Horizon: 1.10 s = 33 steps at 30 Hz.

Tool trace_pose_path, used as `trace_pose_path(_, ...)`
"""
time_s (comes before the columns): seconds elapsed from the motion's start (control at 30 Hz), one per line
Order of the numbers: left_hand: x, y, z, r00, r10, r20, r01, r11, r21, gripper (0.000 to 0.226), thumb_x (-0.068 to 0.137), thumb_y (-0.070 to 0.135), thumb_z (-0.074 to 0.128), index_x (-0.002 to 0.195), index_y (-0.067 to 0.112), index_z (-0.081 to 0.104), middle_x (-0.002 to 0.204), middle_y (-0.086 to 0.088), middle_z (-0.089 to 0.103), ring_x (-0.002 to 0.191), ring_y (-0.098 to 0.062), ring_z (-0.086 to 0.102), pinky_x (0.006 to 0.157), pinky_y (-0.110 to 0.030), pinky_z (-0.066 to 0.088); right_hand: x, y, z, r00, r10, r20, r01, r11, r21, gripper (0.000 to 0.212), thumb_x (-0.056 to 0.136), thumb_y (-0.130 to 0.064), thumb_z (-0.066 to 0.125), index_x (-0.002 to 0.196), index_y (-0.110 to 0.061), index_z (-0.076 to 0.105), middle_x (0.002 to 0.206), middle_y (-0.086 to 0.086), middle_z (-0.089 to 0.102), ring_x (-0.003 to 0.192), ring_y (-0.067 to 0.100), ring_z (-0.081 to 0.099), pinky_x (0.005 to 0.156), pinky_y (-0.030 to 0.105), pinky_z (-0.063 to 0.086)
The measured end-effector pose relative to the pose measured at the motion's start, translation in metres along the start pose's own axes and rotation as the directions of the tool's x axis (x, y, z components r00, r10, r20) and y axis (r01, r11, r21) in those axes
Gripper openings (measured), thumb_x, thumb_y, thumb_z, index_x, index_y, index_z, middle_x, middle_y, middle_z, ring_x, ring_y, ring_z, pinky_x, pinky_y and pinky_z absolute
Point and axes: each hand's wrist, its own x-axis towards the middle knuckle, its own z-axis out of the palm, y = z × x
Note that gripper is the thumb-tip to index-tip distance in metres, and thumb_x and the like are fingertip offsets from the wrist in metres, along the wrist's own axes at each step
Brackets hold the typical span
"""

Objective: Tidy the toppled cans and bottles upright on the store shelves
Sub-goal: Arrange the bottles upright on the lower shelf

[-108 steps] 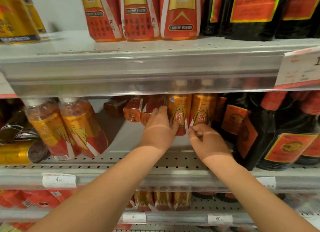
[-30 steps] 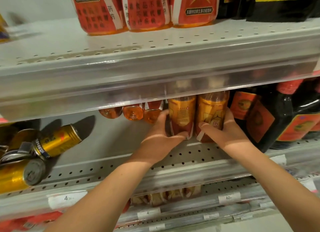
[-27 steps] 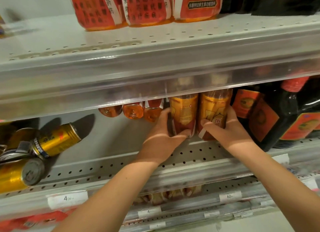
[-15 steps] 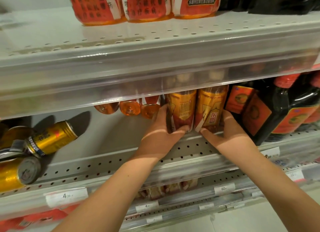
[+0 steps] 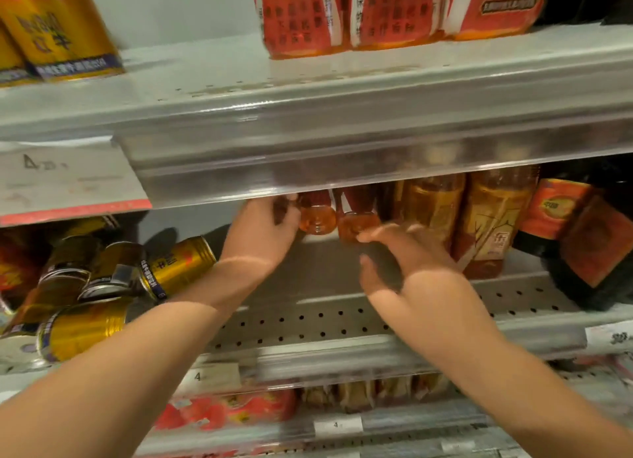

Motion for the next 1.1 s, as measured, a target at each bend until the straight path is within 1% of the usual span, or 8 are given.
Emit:
trace_pose_path(0.13, 0.041, -0.027, -0.001, 0.999, 0.041, 0.006, -0.041, 0.965, 0.259, 0.032, 0.100, 0.034, 0.056, 0.112, 0.008, 0.071, 0.099, -0.019, 0.071, 0.101, -0.042, 0.066, 0.075, -0.033, 0.044, 0.059, -0.002, 0.050, 0.991, -0.130, -0.017, 0.124, 0.974, -0.190, 0.052, 0.096, -0.039, 0.051, 0.146, -0.029, 0.041, 0.151, 0.001, 0.035, 0.136, 0.022, 0.036, 0.110, 0.034, 0.033)
trace_pose_path(0.23, 0.051, -0.041, 0.007, 0.987, 0.001, 0.159, -0.043, 0.964, 0.263, 0.046, 0.102, 0.037, 0.051, 0.146, 0.021, 0.052, 0.136, -0.025, 0.057, 0.129, -0.043, 0.051, 0.108, -0.042, 0.043, 0.085, 0.009, 0.077, 0.998, -0.050, -0.026, 0.038, 0.941, -0.336, 0.062, 0.096, -0.044, 0.049, 0.153, -0.027, 0.029, 0.161, 0.008, 0.021, 0.145, 0.028, 0.021, 0.117, 0.036, 0.018)
trace_pose_path(0.33, 0.049, -0.048, 0.006, 0.984, 0.047, 0.173, -0.085, 0.972, 0.219, 0.054, 0.101, 0.037, 0.053, 0.153, 0.030, 0.042, 0.146, -0.017, 0.050, 0.137, -0.036, 0.044, 0.115, -0.039, 0.036, 0.090, 0.014, 0.094, 1.000, -0.031, -0.007, 0.023, 0.871, -0.491, 0.067, 0.097, -0.050, 0.040, 0.156, -0.025, 0.021, 0.163, 0.009, 0.017, 0.149, 0.030, 0.013, 0.120, 0.039, 0.009)
trace_pose_path(0.53, 0.034, -0.041, -0.027, 0.974, -0.002, 0.227, -0.055, 0.968, 0.246, 0.062, 0.086, 0.053, 0.063, 0.142, 0.030, 0.047, 0.118, 0.003, 0.046, 0.102, -0.021, 0.057, 0.088, -0.026, 0.041, 0.092, 0.004, 0.076, 0.999, -0.049, 0.016, 0.050, 0.833, -0.551, 0.049, 0.095, -0.051, 0.039, 0.134, -0.023, 0.052, 0.133, 0.007, 0.051, 0.124, 0.029, 0.043, 0.104, 0.040, 0.034)
trace_pose_path(0.7, 0.038, -0.033, -0.035, 0.961, -0.098, 0.260, -0.023, 0.905, 0.425, 0.061, 0.091, 0.062, 0.052, 0.138, 0.024, 0.048, 0.133, -0.008, 0.052, 0.115, -0.031, 0.058, 0.088, -0.036, 0.046, 0.105, -0.008, 0.062, 0.997, -0.047, -0.062, 0.012, 0.883, -0.470, 0.042, 0.094, -0.050, 0.046, 0.118, -0.018, 0.060, 0.116, 0.012, 0.056, 0.108, 0.033, 0.050, 0.092, 0.042, 0.043)
trace_pose_path(0.83, 0.038, -0.030, -0.020, 0.949, 0.277, 0.150, -0.315, 0.826, 0.468, 0.037, 0.098, 0.045, 0.048, 0.125, 0.024, 0.063, 0.114, -0.008, 0.070, 0.108, -0.035, 0.064, 0.089, -0.037, 0.048, 0.113, -0.003, 0.074, 0.994, 0.084, -0.067, -0.106, 0.852, -0.512, 0.059, 0.094, -0.052, 0.047, 0.143, -0.020, 0.039, 0.137, 0.017, 0.042, 0.120, 0.037, 0.044, 0.098, 0.044, 0.041)
trace_pose_path(0.9, 0.042, -0.027, -0.007, 0.869, 0.427, 0.251, -0.495, 0.763, 0.416, 0.043, 0.100, 0.035, 0.047, 0.142, 0.028, 0.053, 0.135, -0.003, 0.064, 0.123, -0.029, 0.058, 0.104, -0.038, 0.043, 0.108, 0.005, 0.082, 0.988, 0.144, -0.047, -0.146, 0.818, -0.556, 0.057, 0.097, -0.051, 0.044, 0.143, -0.018, 0.037, 0.144, 0.020, 0.036, 0.121, 0.040, 0.045, 0.093, 0.044, 0.044)
trace_pose_path(1.1, 0.028, -0.026, 0.006, 0.826, 0.423, 0.373, -0.555, 0.724, 0.409, 0.066, 0.099, 0.024, 0.057, 0.159, 0.026, 0.029, 0.162, 0.002, 0.037, 0.144, -0.023, 0.040, 0.121, -0.035, 0.024, 0.086, 0.003, 0.076, 0.992, 0.125, -0.005, -0.108, 0.837, -0.536, 0.046, 0.101, -0.043, 0.037, 0.143, -0.024, 0.038, 0.153, 0.017, 0.029, 0.126, 0.037, 0.043, 0.097, 0.041, 0.043)
